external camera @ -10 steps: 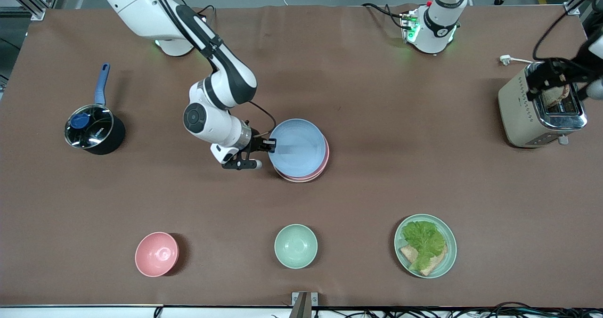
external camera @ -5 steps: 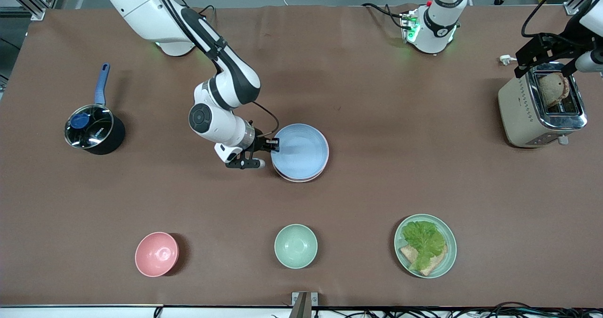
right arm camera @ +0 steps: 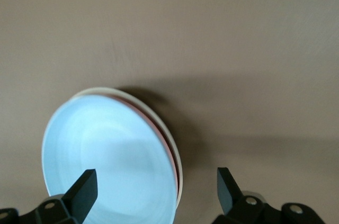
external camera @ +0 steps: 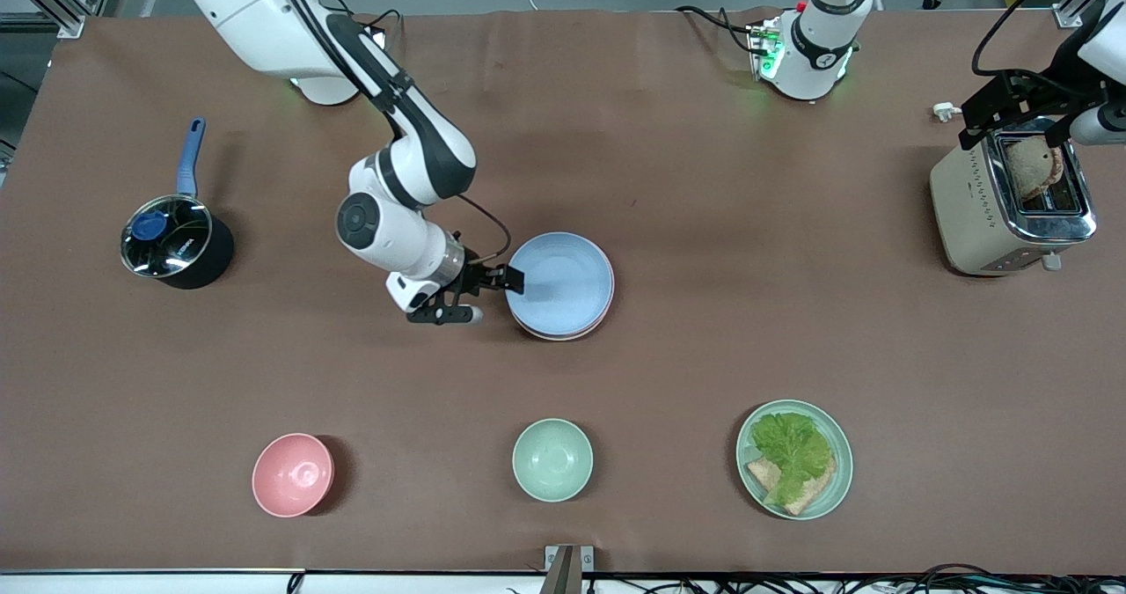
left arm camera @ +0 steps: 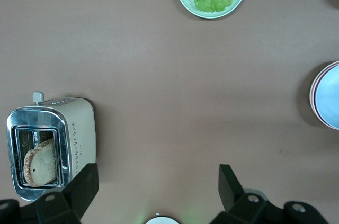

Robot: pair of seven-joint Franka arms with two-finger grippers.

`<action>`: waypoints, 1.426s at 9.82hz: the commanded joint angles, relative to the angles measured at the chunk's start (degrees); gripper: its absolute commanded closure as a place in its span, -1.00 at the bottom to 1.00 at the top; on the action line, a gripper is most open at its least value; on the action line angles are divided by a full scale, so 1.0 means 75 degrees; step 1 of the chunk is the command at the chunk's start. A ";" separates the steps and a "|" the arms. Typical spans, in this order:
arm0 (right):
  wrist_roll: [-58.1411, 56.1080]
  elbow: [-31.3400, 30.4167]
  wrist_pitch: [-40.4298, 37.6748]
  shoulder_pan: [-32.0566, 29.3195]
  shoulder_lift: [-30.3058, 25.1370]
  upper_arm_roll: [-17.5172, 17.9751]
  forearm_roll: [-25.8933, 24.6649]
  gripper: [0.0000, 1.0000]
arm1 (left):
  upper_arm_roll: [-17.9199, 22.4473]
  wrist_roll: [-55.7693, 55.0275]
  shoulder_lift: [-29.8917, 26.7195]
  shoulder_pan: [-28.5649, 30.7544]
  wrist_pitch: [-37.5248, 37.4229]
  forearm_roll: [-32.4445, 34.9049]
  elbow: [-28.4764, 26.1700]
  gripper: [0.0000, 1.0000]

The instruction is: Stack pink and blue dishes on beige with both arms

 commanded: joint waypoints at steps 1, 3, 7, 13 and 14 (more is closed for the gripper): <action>0.0121 -0.0351 -0.0869 -0.0726 -0.1224 0.0077 -0.0929 -1.00 | 0.0007 -0.0077 0.0231 -0.0007 0.0040 -0.0044 -0.0154 -1.00; 0.0144 -0.0165 -0.2557 -0.1348 -0.2185 0.0066 -0.1635 -1.00 | 0.0019 -0.0077 0.0232 0.0004 0.0005 -0.0032 -0.0037 -1.00; -0.0089 0.0791 -0.4794 -0.1890 -0.3501 -0.1313 -0.2855 -1.00 | 0.0019 -0.0077 0.0255 0.0192 -0.0019 -0.0032 0.0057 -1.00; -0.1497 0.3257 -0.7460 -0.2546 -0.3712 -0.2313 -0.2856 -1.00 | 0.0019 -0.0042 0.0267 0.0192 -0.0158 0.0049 0.0081 -1.00; -0.1531 0.3153 -0.7508 -0.2546 -0.3829 -0.2325 -0.2821 -1.00 | -0.0005 -0.0030 0.0278 0.0157 -0.0275 0.0212 0.0093 -1.00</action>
